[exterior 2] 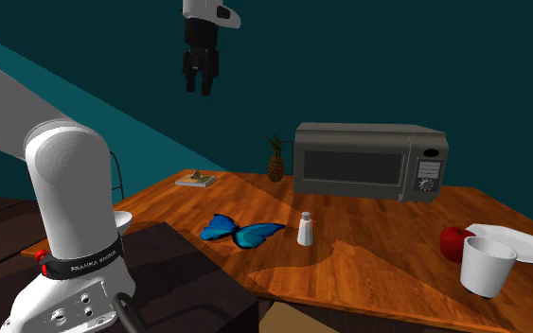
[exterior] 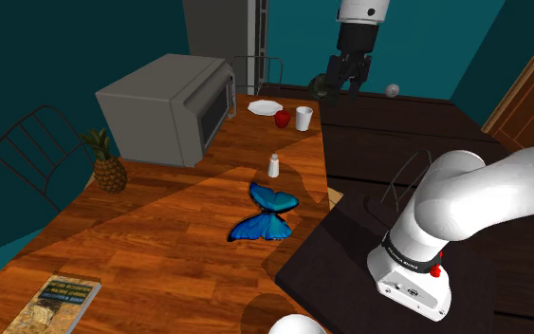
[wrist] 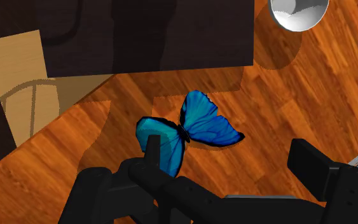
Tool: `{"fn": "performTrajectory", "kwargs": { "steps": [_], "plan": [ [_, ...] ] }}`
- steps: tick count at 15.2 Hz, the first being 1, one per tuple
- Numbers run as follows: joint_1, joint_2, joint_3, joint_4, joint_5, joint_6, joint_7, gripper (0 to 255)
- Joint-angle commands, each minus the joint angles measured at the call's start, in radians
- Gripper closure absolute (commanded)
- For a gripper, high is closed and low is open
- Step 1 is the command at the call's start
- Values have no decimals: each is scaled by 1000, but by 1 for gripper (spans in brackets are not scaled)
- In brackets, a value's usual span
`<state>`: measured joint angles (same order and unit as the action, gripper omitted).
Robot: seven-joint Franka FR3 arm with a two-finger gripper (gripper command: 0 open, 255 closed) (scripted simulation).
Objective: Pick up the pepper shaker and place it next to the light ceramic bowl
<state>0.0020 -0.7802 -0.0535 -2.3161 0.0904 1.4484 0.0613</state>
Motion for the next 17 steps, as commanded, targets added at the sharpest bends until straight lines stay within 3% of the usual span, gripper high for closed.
{"fn": "performTrajectory", "kwargs": {
  "steps": [1,9,17],
  "plan": [
    [0,0,0,0,0,0,0,0],
    [-30,172,-13,-94,-11,282,18,0],
    [-55,415,-35,-100,-9,547,32,0]
  ]
}}
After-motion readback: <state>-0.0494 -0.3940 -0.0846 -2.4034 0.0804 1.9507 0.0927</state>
